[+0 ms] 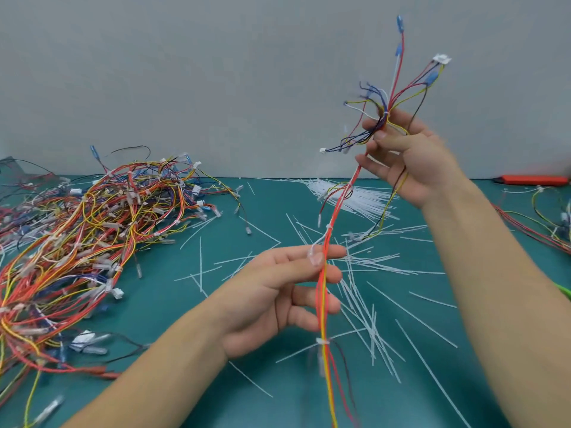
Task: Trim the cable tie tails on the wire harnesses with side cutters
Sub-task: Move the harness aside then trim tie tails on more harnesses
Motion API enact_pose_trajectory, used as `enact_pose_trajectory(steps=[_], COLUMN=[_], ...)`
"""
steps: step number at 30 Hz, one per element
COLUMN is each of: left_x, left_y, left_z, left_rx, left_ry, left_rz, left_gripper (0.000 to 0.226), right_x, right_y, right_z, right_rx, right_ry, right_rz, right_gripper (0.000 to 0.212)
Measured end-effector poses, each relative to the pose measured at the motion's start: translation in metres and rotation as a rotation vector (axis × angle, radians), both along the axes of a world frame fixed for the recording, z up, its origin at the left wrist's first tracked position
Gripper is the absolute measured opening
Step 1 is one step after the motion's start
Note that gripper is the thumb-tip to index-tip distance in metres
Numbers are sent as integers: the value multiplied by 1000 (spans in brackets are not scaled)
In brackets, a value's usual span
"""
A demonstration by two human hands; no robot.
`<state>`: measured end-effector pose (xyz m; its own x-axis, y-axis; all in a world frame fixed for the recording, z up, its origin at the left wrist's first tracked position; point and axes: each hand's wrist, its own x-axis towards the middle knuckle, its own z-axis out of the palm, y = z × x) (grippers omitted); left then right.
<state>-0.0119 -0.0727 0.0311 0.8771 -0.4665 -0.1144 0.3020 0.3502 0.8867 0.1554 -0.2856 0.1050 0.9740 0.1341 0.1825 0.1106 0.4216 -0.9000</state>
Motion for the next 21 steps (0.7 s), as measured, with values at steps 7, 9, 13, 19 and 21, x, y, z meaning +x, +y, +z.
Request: enact_pose_trajectory(steps=[7,9,13,19,21], left_x=[4,5,6,3,2], left_y=[10,8,6,6,6], left_z=[10,10,8,6,6], left_rx=[-327,-257,-189,-90,-44], left_ry=[295,284,209,10,-14], left_rz=[13,92,188,198,204], left_gripper=[84,75,45,29,28], right_x=[4,7,14,18,16], right_y=[-2,-2,-2,-5,-5], right_z=[-8,-13,-21,-27,-23], right_rx=[-33,-50,21,63,76], right_ry=[22,44,96,95,70], right_rz=[-19,-31,-82,-85,-51], right_gripper=[35,35,35,37,37])
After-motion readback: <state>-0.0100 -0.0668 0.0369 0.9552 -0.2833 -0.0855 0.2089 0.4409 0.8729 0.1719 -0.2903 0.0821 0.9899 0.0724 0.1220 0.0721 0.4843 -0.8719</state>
